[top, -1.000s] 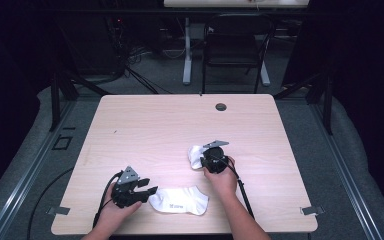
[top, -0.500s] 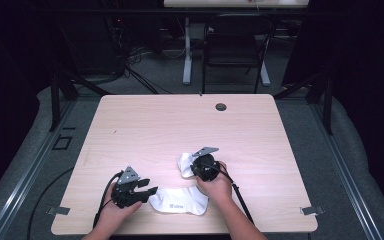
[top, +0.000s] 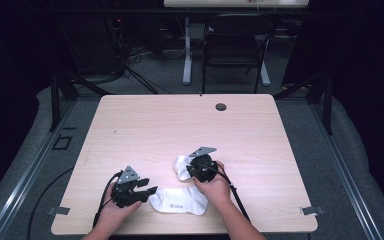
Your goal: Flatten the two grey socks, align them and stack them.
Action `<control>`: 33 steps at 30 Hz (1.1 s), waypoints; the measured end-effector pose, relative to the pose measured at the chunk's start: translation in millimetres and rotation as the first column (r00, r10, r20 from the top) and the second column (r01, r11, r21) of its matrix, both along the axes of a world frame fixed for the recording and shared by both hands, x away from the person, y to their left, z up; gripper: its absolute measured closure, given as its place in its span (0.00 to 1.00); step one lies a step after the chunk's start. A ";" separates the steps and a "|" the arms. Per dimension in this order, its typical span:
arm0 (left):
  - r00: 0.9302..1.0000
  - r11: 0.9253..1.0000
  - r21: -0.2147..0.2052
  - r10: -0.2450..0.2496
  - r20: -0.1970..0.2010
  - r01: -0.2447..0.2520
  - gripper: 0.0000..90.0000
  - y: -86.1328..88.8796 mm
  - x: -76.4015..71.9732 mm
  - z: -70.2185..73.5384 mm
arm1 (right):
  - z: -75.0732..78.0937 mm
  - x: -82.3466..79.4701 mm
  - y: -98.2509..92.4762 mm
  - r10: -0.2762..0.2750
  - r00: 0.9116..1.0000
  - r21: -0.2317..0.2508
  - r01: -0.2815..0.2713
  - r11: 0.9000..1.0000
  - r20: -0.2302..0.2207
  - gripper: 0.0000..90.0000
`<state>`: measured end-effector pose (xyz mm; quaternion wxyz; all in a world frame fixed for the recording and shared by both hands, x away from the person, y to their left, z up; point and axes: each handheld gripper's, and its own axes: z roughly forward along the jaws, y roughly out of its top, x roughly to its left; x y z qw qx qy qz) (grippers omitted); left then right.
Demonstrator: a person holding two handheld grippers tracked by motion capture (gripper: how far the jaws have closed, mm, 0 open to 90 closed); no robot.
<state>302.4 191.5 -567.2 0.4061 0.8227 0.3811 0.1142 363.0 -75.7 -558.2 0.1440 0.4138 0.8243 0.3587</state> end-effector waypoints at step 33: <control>0.999 0.999 -0.026 0.039 0.021 -0.039 0.58 1.5 6.8 6.5 | 3.1 -15.6 24.8 0.015 1.000 0.001 -0.015 1.000 0.011 0.96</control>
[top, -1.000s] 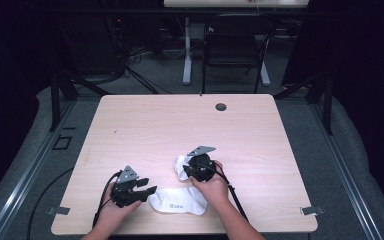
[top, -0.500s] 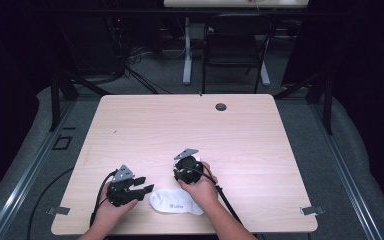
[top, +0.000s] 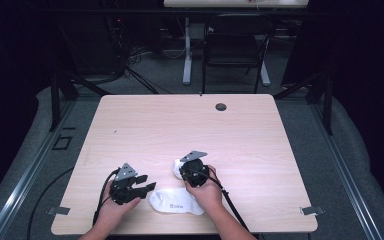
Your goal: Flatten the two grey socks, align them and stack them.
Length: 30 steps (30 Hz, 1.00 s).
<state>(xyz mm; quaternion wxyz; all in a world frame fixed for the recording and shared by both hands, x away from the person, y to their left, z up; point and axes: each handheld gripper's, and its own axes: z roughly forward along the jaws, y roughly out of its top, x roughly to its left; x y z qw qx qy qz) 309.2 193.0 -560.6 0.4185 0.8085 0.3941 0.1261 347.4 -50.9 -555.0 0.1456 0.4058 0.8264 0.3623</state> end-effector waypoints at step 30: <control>0.998 0.995 0.092 -0.042 0.037 0.039 1.00 -75.8 50.0 8.0 | 11.1 -7.2 -54.7 -0.097 0.995 0.117 0.092 0.989 0.038 0.96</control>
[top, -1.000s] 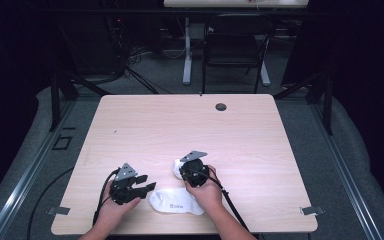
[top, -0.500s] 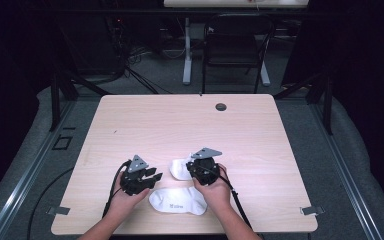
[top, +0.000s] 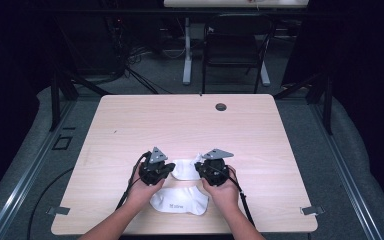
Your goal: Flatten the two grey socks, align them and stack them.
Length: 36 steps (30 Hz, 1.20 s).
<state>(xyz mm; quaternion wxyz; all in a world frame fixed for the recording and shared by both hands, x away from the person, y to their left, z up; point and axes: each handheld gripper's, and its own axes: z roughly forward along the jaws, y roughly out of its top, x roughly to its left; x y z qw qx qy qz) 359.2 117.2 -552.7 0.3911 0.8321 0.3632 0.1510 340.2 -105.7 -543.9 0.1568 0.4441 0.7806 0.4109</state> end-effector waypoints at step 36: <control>0.997 0.995 0.083 0.055 -0.058 -0.050 0.96 25.0 1.6 -23.8 | -29.1 -2.8 -36.3 -0.084 0.994 -0.049 0.080 0.996 -0.073 0.94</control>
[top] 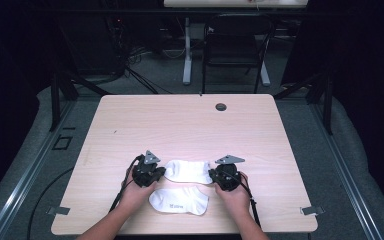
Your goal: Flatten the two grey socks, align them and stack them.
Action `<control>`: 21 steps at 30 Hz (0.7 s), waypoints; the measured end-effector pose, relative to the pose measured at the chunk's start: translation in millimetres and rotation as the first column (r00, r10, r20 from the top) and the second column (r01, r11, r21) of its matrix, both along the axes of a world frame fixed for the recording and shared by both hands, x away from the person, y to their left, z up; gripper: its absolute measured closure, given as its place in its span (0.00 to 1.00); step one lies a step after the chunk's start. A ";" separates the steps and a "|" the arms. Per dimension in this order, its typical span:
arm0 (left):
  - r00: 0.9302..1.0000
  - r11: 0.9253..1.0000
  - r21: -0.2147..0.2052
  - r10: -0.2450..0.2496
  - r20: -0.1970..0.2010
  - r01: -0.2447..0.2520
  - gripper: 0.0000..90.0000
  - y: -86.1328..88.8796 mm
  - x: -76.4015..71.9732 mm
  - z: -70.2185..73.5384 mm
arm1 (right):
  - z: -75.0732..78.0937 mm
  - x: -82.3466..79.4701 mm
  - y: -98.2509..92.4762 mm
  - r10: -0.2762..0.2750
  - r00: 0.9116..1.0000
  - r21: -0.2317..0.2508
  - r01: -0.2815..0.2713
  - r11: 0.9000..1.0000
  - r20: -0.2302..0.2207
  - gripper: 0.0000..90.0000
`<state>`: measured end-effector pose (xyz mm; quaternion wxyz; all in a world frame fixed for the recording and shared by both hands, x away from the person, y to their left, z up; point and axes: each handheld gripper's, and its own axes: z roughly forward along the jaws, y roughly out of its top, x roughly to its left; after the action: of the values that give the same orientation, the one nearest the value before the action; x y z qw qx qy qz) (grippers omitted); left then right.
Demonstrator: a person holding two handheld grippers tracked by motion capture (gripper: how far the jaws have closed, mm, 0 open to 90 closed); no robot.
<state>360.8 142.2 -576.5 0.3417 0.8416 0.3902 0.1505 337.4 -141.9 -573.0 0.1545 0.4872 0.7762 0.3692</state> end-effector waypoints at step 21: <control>1.000 1.000 0.007 -0.009 -0.008 0.010 0.92 0.8 -2.6 0.9 | 18.2 -5.4 6.6 0.032 0.994 0.038 -0.036 0.999 0.101 0.82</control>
<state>358.2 143.0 -575.6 0.3379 0.8453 0.3869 0.1472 332.0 -135.3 -554.8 0.1771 0.4576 0.7683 0.4111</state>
